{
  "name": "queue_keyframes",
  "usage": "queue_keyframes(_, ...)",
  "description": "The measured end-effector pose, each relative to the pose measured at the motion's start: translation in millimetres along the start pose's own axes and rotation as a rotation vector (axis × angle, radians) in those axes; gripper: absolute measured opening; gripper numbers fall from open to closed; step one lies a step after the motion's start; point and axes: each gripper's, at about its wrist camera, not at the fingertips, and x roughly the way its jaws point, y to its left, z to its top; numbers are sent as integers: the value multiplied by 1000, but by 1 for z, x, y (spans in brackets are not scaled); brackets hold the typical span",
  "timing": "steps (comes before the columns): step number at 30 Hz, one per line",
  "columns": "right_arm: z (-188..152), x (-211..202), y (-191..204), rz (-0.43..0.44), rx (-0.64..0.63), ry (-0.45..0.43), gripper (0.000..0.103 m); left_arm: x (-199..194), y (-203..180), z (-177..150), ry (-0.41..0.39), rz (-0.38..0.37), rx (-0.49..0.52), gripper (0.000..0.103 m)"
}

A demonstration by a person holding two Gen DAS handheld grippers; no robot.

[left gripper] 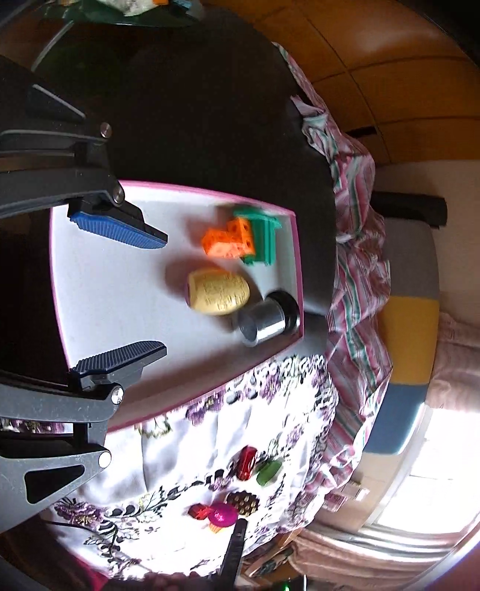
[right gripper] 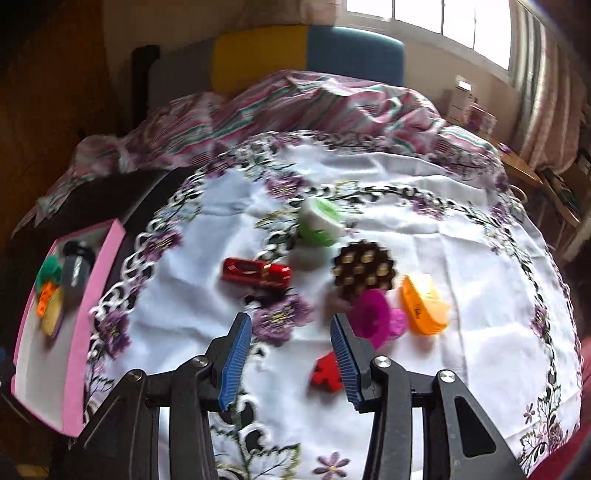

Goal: Organize rigid objects
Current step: 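Withdraw both open tools from the tray back over the tablecloth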

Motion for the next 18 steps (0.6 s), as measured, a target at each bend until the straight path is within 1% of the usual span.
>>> queue_keyframes(4,3,4,-56,-41,260,0,45,2,-18,7,0,-21,34,53)
queue_keyframes(6,4,2,-73,-42,350,-13,45,5,-30,11,7,-36,54,53)
queue_keyframes(9,2,4,-89,-39,427,5,45,9,-49,16,16,-63,90,53)
queue_keyframes(12,-1,11,-98,-3,483,42,45,14,-68,20,25,-88,127,53)
queue_keyframes(14,-5,11,-102,1,497,54,45,17,-80,23,34,-109,143,53)
queue_keyframes(18,-6,12,-105,15,509,59,45,21,-102,25,39,-128,183,53)
